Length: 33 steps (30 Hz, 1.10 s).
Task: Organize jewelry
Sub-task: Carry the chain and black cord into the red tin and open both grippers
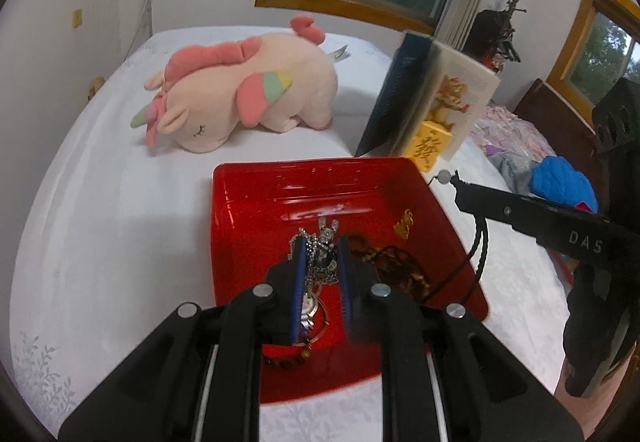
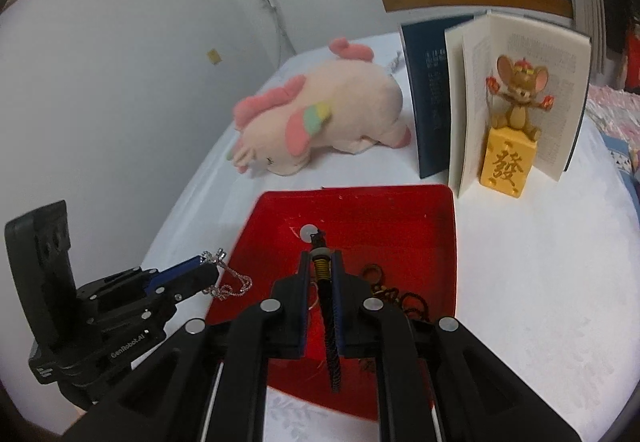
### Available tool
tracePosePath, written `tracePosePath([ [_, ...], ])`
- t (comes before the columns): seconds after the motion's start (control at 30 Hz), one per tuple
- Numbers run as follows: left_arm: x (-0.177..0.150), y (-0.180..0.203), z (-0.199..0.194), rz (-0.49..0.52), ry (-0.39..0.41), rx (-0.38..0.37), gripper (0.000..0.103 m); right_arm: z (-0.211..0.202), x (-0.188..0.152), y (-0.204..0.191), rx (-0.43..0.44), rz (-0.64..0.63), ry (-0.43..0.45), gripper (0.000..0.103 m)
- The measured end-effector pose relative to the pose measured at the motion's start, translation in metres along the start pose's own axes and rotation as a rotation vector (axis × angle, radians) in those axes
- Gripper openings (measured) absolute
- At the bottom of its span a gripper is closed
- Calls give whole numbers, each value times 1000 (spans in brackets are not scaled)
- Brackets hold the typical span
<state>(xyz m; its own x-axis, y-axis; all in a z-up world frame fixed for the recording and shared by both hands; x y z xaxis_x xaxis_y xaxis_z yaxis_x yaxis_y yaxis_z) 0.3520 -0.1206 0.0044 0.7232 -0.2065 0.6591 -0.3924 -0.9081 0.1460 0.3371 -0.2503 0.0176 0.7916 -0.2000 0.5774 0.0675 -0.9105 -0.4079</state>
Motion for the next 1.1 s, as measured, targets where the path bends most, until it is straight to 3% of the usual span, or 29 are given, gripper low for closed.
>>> tracePosePath([
  [0.37, -8, -18, 48, -29, -75, 14, 14, 50, -8, 27, -63, 24, -69, 10],
  [1.1, -18, -30, 83, -49, -149, 29, 14, 73, -13, 42, -115, 38, -102, 10],
])
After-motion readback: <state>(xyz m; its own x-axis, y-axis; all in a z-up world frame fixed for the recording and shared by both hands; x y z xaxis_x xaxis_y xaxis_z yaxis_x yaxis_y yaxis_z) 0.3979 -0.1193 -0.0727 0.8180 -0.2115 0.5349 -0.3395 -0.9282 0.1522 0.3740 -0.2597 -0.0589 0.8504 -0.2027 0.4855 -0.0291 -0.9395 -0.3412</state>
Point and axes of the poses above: each gripper's, at about its wrist camera, not at the fingertips, and z roughly the way its jaws point, y to its right, x to its top, the point moved 9 cm from there along z, roughly the way its jaws point, and after that the axes turned 5 degrees about z, right-handed, at the moved point
